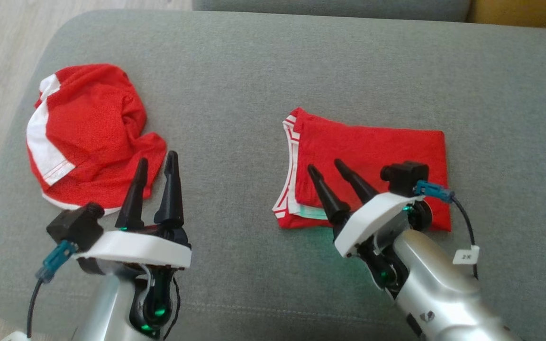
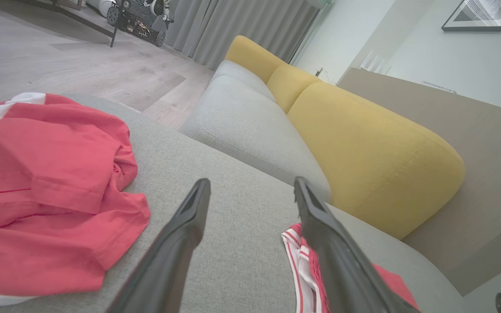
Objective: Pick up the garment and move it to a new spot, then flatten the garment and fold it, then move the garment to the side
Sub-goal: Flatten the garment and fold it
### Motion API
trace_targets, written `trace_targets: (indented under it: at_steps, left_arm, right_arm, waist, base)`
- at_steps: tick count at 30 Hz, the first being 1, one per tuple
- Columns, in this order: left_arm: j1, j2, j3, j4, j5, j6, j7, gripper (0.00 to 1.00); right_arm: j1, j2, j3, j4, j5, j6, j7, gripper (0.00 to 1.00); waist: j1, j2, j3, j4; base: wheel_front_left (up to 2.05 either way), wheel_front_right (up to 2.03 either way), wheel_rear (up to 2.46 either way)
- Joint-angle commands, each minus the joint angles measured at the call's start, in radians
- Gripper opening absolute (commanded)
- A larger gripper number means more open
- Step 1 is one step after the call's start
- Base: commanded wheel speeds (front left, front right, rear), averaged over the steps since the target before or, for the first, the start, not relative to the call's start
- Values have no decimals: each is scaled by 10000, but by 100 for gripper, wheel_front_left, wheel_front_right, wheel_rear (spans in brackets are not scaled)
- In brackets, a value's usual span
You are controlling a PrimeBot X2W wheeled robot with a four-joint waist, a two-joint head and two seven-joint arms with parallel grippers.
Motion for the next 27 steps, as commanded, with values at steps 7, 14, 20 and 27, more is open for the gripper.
trace_targets:
  at_steps: [7,14,20,27]
  left_arm:
    - [-316,70,439,-333,91,64,-53,100]
    - [-280,70,483,-454,167,72,-53,100]
    - [-334,70,381,-497,190,82,-53,100]
    - [-461,70,133,-403,336,43,-53,100]
  right_arm:
    - [-1086,160,-214,-37,-30,67,-631,100]
    - [-1593,48,-1748,198,-1556,67,-852,100]
    - [-1193,-616,-3190,-305,-2724,67,-750,100]
    - [278,-1370,-4194,-1737,-3807,67,-1111,100]
  waist:
    - [0,0,-236,-495]
    - [0,0,-376,-1034]
    - [0,0,-356,-1290]
    - [0,0,-468,-1387]
  base:
    - [0,0,0]
    - [0,0,0]
    - [0,0,0]
    - [0,0,0]
